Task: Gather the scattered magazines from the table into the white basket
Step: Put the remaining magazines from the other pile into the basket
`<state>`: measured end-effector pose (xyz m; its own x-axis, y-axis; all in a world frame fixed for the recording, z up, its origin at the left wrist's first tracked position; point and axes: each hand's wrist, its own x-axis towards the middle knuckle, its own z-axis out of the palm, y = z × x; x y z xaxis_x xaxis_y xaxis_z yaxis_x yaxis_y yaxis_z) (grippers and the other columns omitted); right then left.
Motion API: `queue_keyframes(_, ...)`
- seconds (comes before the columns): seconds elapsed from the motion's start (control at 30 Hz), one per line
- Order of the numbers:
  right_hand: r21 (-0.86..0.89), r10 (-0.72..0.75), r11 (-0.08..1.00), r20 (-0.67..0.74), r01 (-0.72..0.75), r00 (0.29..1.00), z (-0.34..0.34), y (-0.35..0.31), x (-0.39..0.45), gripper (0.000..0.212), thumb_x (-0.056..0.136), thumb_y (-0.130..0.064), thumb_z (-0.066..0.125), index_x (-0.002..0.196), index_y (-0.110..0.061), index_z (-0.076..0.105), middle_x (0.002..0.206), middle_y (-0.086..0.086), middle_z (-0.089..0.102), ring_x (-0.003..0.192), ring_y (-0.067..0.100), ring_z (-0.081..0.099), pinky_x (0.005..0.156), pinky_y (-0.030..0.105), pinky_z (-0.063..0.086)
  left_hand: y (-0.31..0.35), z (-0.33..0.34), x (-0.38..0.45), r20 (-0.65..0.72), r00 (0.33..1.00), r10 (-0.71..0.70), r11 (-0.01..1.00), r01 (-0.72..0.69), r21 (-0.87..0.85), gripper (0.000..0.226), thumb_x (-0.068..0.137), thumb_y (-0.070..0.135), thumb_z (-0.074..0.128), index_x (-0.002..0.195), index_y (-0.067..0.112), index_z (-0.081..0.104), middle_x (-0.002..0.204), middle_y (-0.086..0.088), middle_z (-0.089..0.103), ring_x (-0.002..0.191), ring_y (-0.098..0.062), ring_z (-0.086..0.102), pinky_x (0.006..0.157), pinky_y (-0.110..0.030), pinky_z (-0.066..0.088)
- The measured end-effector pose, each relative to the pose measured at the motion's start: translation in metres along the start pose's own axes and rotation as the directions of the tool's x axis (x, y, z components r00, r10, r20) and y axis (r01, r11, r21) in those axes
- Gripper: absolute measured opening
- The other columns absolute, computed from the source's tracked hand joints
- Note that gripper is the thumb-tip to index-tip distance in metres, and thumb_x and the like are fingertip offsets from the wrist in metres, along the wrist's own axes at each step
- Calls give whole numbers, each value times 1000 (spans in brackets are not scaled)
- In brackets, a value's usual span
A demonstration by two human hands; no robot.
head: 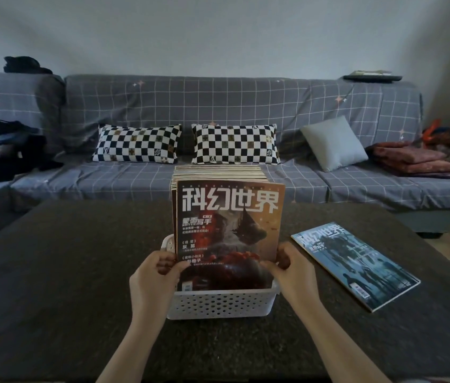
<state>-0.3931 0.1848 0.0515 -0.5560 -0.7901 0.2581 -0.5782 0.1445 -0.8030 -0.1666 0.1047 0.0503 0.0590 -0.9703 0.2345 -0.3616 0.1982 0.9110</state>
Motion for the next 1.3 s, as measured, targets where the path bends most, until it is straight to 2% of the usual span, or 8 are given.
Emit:
queue_keyframes(0.1,-59,-48,997,-9,47,999,4,4,-4,22,77,-22,75,83,-31,56,75,-15,60,70,-3,54,54,9,37,-4,-1,0,-29,1000,5,1000,-5,5,17,75,20,80,79,26,64,79,8,69,70,-10,68,64,-29,57)
queue_keyframes(0.4,-32,-87,996,-120,84,989,12,3,-8,30,76,-14,75,81,-33,53,70,-22,56,66,-10,53,60,-1,38,-5,-2,4,-59,998,-17,999,14,-43,13,78,18,77,84,25,68,78,10,70,67,-2,67,63,-20,53)
queue_keyframes(0.5,9,-49,999,-112,50,993,13,6,-5,37,75,-17,77,104,-24,54,83,-15,61,76,0,59,63,8,43,-7,1,3,-41,999,35,999,-34,33,21,79,22,76,97,23,65,93,10,68,84,-5,64,70,-21,49)
queue_keyframes(0.63,43,-107,993,-18,108,994,14,3,1,64,79,-17,73,135,-17,43,120,-7,55,105,6,55,86,19,45,-6,6,-1,37,994,101,993,-103,63,49,90,20,64,137,21,51,114,4,68,98,-9,64,81,-24,52)
queue_keyframes(0.83,71,-70,995,58,66,996,25,-1,5,57,88,-21,62,139,-20,36,96,-24,53,93,0,53,64,-3,39,-4,13,-5,73,989,128,983,-137,121,52,97,22,52,146,21,36,105,9,65,75,6,59,55,-4,45)
queue_keyframes(1.1,56,-39,998,35,37,999,28,0,6,51,88,-23,61,135,-20,41,98,-20,56,92,2,56,65,2,36,1,14,-5,48,997,68,991,-73,115,51,95,25,55,144,19,40,111,5,68,71,9,55,52,-5,43)
queue_keyframes(1.2,85,-40,996,50,35,998,27,-1,4,56,88,-23,61,139,-20,36,104,-18,56,98,2,54,78,9,40,3,15,-9,43,997,70,993,-74,93,51,95,25,56,143,20,41,107,8,67,74,10,56,58,-7,42)
queue_keyframes(1.3,124,-32,992,51,25,998,25,-1,0,61,88,-25,62,142,-20,33,116,-14,57,108,5,54,83,12,40,5,16,-13,-9,994,108,994,-108,24,47,93,24,59,139,24,46,117,10,60,96,-1,60,82,-20,49)
